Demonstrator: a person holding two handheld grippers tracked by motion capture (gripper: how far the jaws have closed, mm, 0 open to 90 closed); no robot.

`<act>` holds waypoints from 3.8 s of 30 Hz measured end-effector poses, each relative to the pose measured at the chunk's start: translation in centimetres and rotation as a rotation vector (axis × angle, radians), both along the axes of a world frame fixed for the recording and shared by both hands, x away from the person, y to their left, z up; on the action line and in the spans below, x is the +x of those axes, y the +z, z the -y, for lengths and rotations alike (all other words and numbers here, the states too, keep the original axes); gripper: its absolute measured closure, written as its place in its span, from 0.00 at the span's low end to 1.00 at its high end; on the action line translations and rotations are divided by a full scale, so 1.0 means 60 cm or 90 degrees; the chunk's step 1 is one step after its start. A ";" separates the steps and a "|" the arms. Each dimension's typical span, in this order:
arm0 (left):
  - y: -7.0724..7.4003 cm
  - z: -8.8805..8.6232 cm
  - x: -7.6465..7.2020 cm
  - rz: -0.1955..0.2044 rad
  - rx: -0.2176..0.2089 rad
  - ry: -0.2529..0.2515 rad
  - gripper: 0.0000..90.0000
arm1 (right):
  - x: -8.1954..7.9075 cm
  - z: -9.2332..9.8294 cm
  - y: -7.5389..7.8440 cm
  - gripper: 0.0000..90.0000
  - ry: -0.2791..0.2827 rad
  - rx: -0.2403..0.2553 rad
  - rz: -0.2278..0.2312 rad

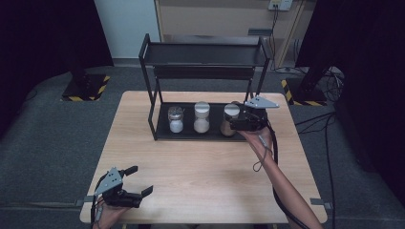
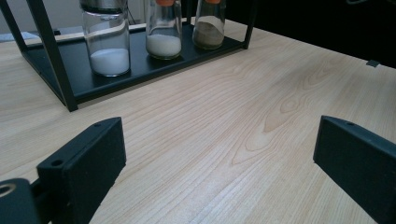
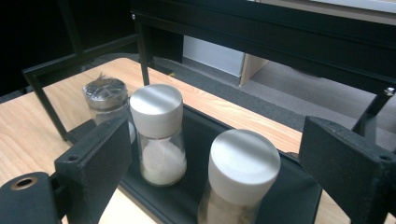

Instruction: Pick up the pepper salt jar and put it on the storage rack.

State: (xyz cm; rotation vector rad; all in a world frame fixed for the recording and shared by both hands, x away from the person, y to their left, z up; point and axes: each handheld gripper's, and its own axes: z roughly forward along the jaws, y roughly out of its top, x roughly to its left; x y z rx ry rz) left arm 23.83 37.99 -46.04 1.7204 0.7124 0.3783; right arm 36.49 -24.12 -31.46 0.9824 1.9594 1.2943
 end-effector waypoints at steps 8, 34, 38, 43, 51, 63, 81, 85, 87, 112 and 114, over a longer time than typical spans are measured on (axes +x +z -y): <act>0.000 0.000 -0.001 0.001 0.001 0.001 0.02 | -0.028 0.019 0.000 0.10 0.015 0.000 0.006; 0.000 -0.001 -0.003 0.006 0.004 -0.004 0.02 | -0.135 0.078 -0.010 0.09 0.054 0.021 0.019; 0.000 -0.001 -0.003 0.006 0.003 -0.003 0.02 | -0.150 0.087 -0.013 0.09 0.056 0.022 0.017; 0.000 -0.001 -0.003 0.006 0.004 -0.004 0.02 | -0.169 0.097 -0.018 0.09 0.060 0.024 0.018; 0.000 -0.002 -0.004 0.006 0.003 -0.002 0.02 | -0.199 0.109 -0.028 0.09 0.066 0.019 0.021; 0.000 -0.002 -0.003 0.005 0.003 -0.001 0.02 | -0.239 0.139 -0.058 0.09 0.054 0.029 0.010; 0.000 -0.001 -0.003 0.002 0.004 0.000 0.02 | -0.284 0.179 -0.117 0.09 0.017 0.047 -0.018; 0.000 -0.001 -0.003 0.003 0.004 0.001 0.02 | -0.288 0.183 -0.124 0.09 0.015 0.047 -0.018; 0.000 -0.001 -0.003 0.003 0.004 0.001 0.02 | -0.289 0.185 -0.128 0.09 0.014 0.046 -0.018; -0.001 -0.004 -0.008 0.012 -0.006 0.007 0.02 | -0.289 0.203 -0.157 0.08 0.013 0.044 -0.014; -0.001 -0.006 -0.010 0.016 -0.007 0.012 0.02 | -0.290 0.203 -0.157 0.08 0.007 0.038 -0.010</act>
